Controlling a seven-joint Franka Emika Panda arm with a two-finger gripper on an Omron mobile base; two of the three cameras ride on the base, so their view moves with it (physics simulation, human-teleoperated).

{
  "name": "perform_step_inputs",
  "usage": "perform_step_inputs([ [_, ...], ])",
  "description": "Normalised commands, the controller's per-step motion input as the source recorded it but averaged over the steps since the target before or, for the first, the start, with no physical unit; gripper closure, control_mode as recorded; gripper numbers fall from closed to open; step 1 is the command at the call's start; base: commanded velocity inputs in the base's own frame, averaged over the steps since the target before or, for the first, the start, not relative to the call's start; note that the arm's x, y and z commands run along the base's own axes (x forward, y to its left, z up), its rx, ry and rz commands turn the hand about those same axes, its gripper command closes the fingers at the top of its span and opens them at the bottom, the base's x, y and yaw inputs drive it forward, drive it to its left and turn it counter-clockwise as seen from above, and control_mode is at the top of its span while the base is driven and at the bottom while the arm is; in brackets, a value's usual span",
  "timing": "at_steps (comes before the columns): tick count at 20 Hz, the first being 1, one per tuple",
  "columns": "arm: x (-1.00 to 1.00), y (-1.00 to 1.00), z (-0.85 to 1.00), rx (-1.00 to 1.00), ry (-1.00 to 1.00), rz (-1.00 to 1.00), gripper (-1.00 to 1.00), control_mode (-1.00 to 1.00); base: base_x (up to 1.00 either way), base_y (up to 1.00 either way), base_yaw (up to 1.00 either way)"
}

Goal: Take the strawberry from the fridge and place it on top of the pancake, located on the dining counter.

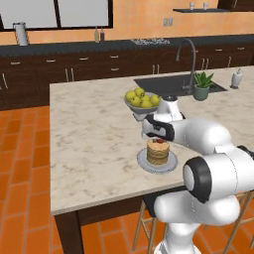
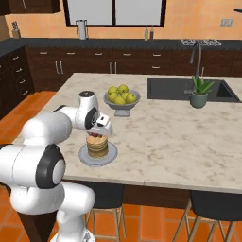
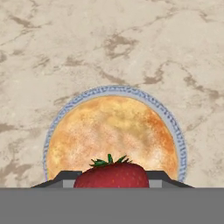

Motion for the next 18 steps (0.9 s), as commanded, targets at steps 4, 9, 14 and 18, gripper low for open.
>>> perform_step_inputs([
  [4, 0.00, 0.00, -0.48, 0.00, 0.03, 0.00, 1.00, -1.00, 0.00, 0.00, 0.00],
  [9, 0.00, 0.00, -0.15, 0.00, 0.00, 0.00, 1.00, -1.00, 0.00, 0.00, 0.00],
  [14, -0.02, 0.00, -0.03, 0.00, 0.00, 0.00, 1.00, -1.00, 0.00, 0.00, 0.00],
  [18, -0.10, 0.00, -0.08, 0.00, 0.00, 0.00, -1.00, -1.00, 0.00, 0.00, 0.00],
])
